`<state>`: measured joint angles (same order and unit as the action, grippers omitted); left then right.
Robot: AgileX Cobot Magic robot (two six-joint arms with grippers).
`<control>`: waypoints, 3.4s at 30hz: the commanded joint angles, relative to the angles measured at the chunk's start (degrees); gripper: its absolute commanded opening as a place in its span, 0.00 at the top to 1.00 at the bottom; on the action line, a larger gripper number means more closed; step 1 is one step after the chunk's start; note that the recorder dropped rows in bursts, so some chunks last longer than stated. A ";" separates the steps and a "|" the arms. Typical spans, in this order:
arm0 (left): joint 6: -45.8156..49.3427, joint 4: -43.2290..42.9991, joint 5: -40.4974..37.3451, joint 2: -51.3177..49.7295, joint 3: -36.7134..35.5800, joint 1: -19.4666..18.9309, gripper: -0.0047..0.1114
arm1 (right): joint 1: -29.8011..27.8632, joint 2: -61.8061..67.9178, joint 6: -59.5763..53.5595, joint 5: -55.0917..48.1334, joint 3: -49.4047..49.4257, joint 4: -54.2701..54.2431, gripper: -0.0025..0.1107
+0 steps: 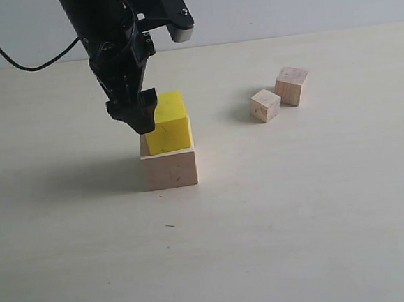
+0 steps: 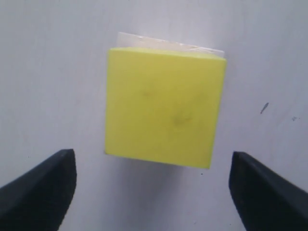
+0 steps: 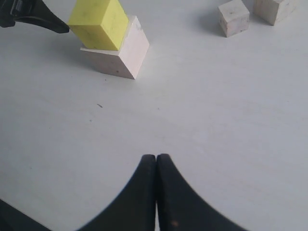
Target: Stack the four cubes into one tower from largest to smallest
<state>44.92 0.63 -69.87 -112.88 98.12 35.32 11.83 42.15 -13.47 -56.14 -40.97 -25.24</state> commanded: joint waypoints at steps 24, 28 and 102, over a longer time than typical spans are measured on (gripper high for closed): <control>-0.01 2.54 3.35 -3.81 -0.12 -1.64 0.25 | -0.18 -0.11 -0.48 0.08 0.19 -0.22 0.98; -0.01 2.31 3.54 -3.81 -0.12 -1.64 0.25 | -0.18 -0.11 -0.48 0.08 0.19 -0.22 0.98; -44.16 -4.08 8.87 40.44 -17.47 -2.19 0.96 | -1.14 89.54 13.47 -13.82 -80.90 26.70 0.86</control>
<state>0.37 -3.76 -59.53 -72.46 80.80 33.28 10.84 130.90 -0.74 -69.83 -120.44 0.97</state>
